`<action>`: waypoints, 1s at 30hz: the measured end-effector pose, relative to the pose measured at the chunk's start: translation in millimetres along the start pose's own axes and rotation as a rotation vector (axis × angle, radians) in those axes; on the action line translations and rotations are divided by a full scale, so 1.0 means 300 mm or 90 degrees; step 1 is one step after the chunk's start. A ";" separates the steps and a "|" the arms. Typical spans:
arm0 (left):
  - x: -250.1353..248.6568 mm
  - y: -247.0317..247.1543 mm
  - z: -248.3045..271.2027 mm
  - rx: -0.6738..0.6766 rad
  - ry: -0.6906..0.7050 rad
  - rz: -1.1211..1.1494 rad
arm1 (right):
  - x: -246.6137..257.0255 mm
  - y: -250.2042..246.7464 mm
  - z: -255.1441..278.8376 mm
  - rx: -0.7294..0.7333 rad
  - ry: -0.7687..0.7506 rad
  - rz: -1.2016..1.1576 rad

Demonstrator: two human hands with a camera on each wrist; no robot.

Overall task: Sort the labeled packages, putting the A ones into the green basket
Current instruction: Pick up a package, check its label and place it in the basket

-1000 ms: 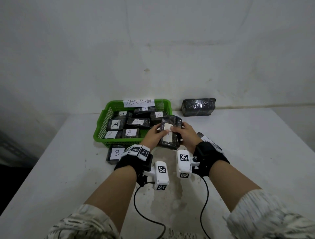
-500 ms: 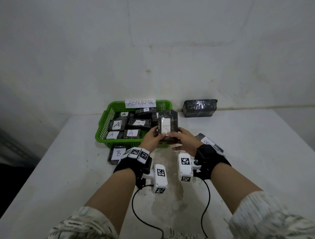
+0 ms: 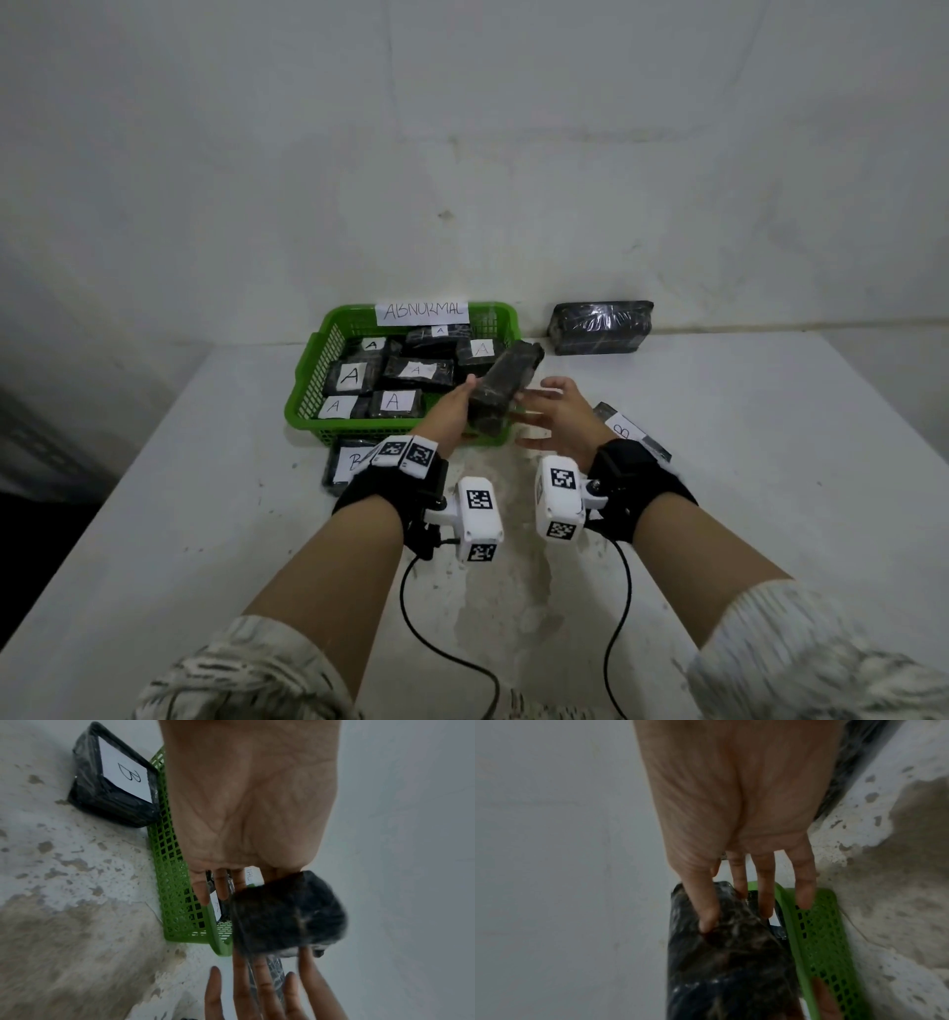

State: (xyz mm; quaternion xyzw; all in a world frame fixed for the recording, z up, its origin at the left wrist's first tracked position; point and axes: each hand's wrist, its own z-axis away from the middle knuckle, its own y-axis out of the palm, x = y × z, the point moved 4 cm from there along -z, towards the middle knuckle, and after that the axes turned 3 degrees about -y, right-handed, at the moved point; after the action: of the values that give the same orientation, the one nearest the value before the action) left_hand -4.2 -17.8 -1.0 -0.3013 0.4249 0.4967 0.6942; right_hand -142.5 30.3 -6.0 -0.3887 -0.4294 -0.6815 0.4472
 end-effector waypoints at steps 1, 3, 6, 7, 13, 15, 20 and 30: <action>0.002 0.003 0.005 0.002 -0.017 0.000 | 0.003 -0.001 0.002 -0.007 0.012 -0.038; 0.009 0.004 0.014 0.013 -0.016 -0.004 | 0.015 -0.003 0.008 -0.010 0.030 -0.080; 0.025 -0.010 0.014 0.058 0.032 -0.029 | 0.043 -0.003 0.020 0.020 0.016 -0.042; 0.027 -0.015 0.016 0.061 0.039 -0.028 | 0.053 -0.001 0.026 0.036 0.002 -0.019; 0.019 -0.016 0.002 0.006 0.052 0.027 | 0.044 0.038 0.034 0.100 0.022 0.014; 0.012 -0.008 0.009 -0.001 0.029 0.077 | 0.038 0.044 0.032 0.086 0.012 0.019; 0.006 0.008 0.031 0.023 0.067 0.061 | 0.033 0.050 0.032 0.104 -0.004 0.024; 0.011 -0.004 0.028 0.020 0.138 0.023 | -0.009 0.046 0.001 0.075 -0.023 -0.005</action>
State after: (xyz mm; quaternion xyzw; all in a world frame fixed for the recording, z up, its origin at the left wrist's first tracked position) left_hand 0.0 -9.6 -0.2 -0.3345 0.5107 0.4669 0.6398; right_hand -128.7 28.2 -5.1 -0.3724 -0.4784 -0.6495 0.4588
